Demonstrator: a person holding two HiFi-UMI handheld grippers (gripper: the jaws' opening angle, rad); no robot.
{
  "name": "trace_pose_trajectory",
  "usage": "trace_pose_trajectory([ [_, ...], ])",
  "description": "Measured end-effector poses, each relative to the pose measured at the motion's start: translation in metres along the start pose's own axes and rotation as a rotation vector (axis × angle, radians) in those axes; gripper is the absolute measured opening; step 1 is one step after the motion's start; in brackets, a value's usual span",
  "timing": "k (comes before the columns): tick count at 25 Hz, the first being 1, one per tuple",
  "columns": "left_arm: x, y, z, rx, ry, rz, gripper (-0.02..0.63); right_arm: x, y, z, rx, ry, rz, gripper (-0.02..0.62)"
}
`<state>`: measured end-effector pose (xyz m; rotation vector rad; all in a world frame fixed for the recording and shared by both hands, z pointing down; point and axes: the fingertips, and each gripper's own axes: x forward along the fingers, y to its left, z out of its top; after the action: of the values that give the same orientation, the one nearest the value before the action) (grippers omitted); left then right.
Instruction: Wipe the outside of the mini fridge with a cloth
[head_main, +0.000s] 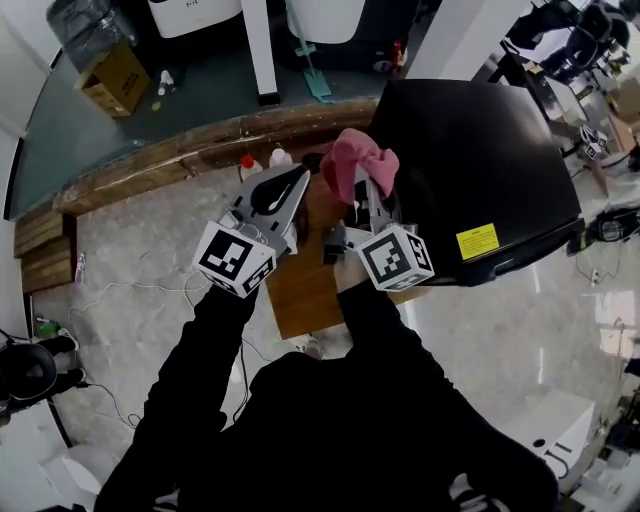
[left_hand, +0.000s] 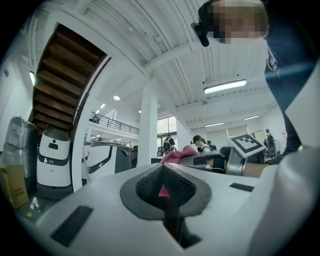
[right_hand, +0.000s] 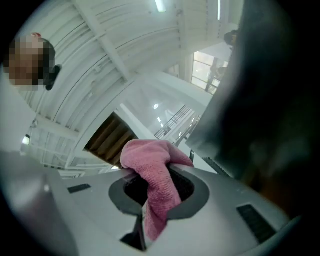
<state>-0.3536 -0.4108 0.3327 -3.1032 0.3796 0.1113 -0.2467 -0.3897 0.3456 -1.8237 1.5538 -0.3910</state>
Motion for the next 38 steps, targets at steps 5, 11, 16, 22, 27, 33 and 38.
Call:
trace_pose_trajectory([
  [5,0.027,0.016,-0.003,0.016,0.008,-0.037,0.006,0.026,-0.032,0.0,0.17,-0.093,-0.114,0.057],
  [11,0.046,0.019,-0.021,0.011,0.043,-0.077,0.006,0.038,-0.088,-0.001,0.353,-0.2,-0.256,0.057],
  [16,0.058,0.016,-0.035,0.002,0.077,-0.098,0.006,0.046,-0.109,0.003,0.466,-0.262,-0.28,0.057],
  [22,0.063,0.016,-0.048,-0.005,0.103,-0.109,0.006,0.045,-0.121,-0.002,0.554,-0.293,-0.26,0.057],
  [27,0.065,0.024,-0.069,-0.017,0.123,-0.093,0.006,0.046,-0.137,-0.019,0.622,-0.306,-0.265,0.057],
  [33,0.07,0.017,-0.1,-0.033,0.159,-0.116,0.006,0.036,-0.169,-0.048,0.681,-0.286,-0.332,0.057],
  [38,0.065,0.012,-0.135,-0.044,0.186,-0.139,0.006,0.026,-0.197,-0.081,0.721,-0.262,-0.383,0.057],
])
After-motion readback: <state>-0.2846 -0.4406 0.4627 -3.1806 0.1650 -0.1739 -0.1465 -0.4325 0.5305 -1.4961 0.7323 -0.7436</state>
